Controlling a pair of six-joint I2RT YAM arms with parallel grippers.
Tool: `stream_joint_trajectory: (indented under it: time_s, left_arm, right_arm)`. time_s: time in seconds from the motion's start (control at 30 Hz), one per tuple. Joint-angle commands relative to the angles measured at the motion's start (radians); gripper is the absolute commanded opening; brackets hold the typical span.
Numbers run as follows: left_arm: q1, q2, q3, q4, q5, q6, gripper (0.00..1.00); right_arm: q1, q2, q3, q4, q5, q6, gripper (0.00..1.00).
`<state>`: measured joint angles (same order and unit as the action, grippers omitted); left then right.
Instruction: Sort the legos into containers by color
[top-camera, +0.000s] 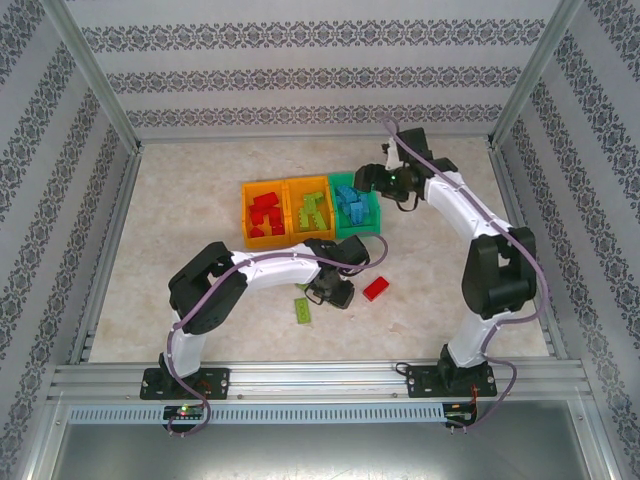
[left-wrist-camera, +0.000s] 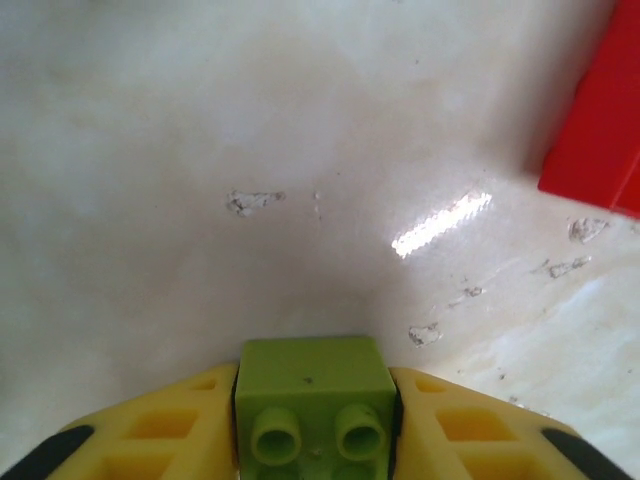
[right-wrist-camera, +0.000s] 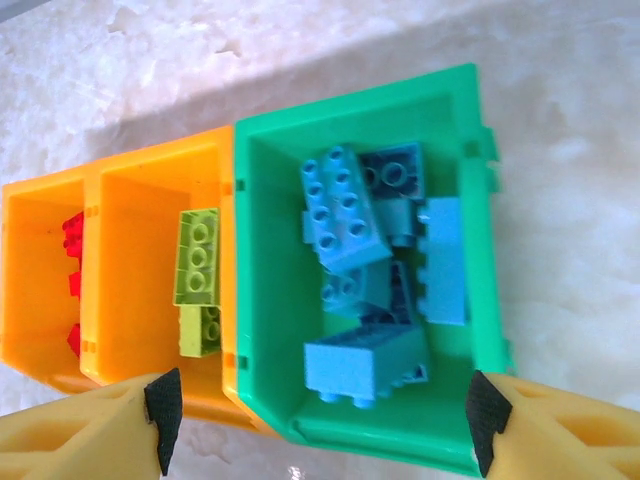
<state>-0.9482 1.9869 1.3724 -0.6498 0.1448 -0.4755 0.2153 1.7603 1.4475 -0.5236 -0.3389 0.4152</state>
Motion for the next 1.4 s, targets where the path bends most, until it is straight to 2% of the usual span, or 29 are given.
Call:
stream_joint_trajectory:
  time_s: [0.0,0.2,0.3,0.5,0.57,0.7,0.83,1.07,1.23,1.37]
  left_arm:
    - [-0.008,0.005,0.017,-0.052,-0.046,0.003,0.32]
    - [0.004,-0.043,0.069,-0.107,-0.114,0.016,0.29]
    - [0.046,-0.076,0.12,-0.135,-0.144,0.035,0.29]
    - [0.237,-0.062,0.294,-0.174,-0.145,0.063,0.3]
    - [0.303,-0.013,0.379,-0.195,-0.135,0.069,0.31]
    - [0.373,0.104,0.547,-0.245,-0.114,0.101,0.31]
    - [0.407,0.208,0.687,-0.302,-0.127,0.103,0.32]
    - [0.443,0.273,0.73,-0.295,-0.14,0.094,0.34]
    - [0.449,0.278,0.726,-0.284,-0.149,0.094,0.36]
    - [0.45,0.278,0.725,-0.271,-0.156,0.097,0.39]
  right_arm:
    - [-0.023,-0.072,-0.092,0.019,0.004,-0.01,0.77]
    - [-0.05,-0.23,-0.297,0.075,0.035,-0.018,0.79]
    - [-0.064,-0.333,-0.425,0.139,0.042,-0.02,0.81]
    - [-0.063,-0.486,-0.603,0.134,0.055,-0.056,0.82]
    - [-0.051,-0.526,-0.668,0.119,0.055,-0.05,0.83]
    - [0.01,-0.589,-0.781,0.089,0.089,-0.016,0.84]
    - [0.077,-0.633,-0.868,0.036,0.146,0.129,0.84]
    - [0.167,-0.759,-0.999,0.065,0.19,0.42,0.82]
    - [0.198,-0.827,-1.032,0.089,0.196,0.511,0.82]
    - [0.23,-0.811,-1.029,0.108,0.214,0.537,0.82]
